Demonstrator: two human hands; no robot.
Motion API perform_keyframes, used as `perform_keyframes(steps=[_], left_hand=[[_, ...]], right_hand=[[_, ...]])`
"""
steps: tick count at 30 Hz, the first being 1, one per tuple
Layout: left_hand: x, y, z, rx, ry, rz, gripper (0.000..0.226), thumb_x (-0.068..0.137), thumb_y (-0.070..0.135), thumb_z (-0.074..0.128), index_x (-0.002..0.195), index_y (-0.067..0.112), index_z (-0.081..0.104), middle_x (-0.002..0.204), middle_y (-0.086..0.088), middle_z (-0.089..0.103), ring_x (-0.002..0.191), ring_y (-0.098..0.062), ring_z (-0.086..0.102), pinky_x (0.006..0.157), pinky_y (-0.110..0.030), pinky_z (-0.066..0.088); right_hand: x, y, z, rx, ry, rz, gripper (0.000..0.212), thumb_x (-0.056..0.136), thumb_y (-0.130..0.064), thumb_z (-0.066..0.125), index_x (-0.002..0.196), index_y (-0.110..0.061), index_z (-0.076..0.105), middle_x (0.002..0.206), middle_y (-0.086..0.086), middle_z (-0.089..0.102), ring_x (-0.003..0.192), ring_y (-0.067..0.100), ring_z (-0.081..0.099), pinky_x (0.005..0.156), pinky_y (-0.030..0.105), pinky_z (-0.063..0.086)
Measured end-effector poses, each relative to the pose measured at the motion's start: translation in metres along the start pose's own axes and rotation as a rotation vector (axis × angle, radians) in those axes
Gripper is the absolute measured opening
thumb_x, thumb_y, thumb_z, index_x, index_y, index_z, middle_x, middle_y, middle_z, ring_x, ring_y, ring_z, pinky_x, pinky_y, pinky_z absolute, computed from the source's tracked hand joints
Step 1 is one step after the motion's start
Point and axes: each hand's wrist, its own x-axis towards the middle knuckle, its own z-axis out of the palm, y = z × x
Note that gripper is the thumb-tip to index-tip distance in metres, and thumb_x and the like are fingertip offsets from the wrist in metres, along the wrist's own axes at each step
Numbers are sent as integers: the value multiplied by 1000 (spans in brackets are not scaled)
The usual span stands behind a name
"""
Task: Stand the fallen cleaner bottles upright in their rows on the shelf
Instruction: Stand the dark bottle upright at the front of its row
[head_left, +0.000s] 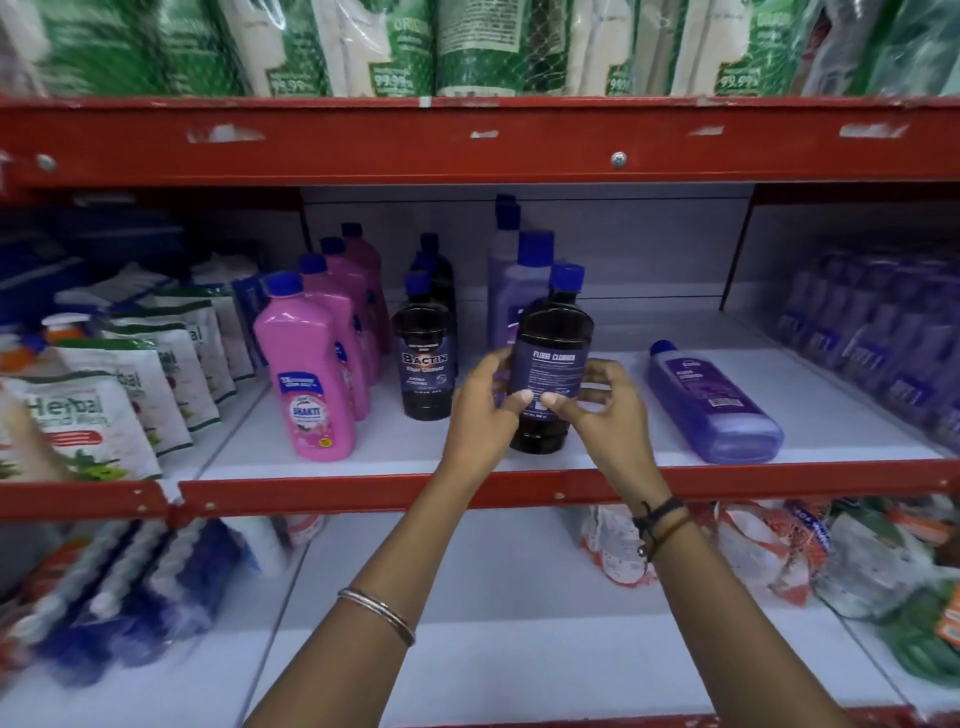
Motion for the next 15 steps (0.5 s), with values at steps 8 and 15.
perform_keyframes(steps=[8, 15], left_hand=[[-7, -32, -73, 53, 211, 20, 49, 78, -8, 55, 123, 12, 52, 109, 2, 62, 95, -12, 61, 86, -19, 50], [-14, -54, -96, 26, 195, -9, 45, 82, -6, 54, 123, 10, 50, 114, -1, 59, 98, -10, 59, 80, -6, 47]], right_hand=[[-7, -8, 90, 2, -117, -28, 49, 69, -14, 79, 112, -10, 54, 104, 0, 61, 83, -1, 56, 68, 6, 48], [-14, 7, 124, -21, -125, -11, 51, 72, -11, 76, 116, -8, 51, 113, 7, 59, 92, 11, 57, 68, -2, 40]])
